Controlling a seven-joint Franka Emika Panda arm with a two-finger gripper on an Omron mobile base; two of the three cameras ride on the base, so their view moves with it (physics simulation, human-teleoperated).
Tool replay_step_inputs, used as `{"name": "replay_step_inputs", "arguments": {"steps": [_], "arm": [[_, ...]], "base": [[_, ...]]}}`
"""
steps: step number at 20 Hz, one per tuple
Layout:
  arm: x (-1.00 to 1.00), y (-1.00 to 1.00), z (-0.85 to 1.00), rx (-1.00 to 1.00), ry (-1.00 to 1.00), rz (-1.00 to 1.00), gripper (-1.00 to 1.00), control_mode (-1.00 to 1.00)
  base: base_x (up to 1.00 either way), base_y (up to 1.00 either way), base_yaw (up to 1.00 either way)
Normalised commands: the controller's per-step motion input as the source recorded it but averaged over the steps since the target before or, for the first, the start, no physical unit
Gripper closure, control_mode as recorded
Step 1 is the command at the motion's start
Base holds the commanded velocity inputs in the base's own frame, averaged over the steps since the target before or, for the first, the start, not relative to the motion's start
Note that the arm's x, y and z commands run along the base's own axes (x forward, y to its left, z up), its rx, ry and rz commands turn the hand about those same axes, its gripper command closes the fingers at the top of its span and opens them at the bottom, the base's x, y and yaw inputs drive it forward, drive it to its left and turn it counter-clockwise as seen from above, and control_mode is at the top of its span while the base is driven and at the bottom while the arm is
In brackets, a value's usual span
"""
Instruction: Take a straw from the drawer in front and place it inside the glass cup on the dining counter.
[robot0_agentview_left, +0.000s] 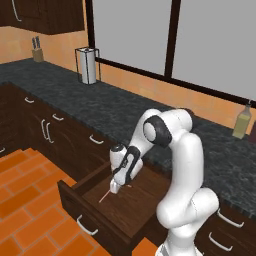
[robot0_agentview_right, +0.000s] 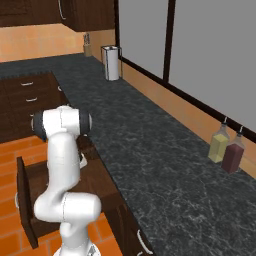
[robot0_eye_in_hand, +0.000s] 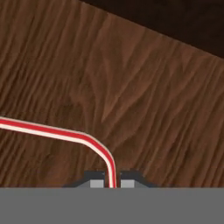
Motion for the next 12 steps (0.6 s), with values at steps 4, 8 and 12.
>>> {"name": "replay_step_inputs", "arguments": {"steps": [4, 8, 12], "arm": [[-0.48, 0.09, 1.0, 0.02, -0.17, 0.0, 1.0, -1.0], [-0.21, 0.15, 1.0, 0.06, -0.08, 0.0, 1.0, -1.0], [-0.19, 0.13, 1.0, 0.02, -0.04, -0.03, 1.0, -1.0]], "base": [[0.0, 0.0, 0.0], [0.0, 0.0, 0.0], [0.0, 0.0, 0.0]]}}
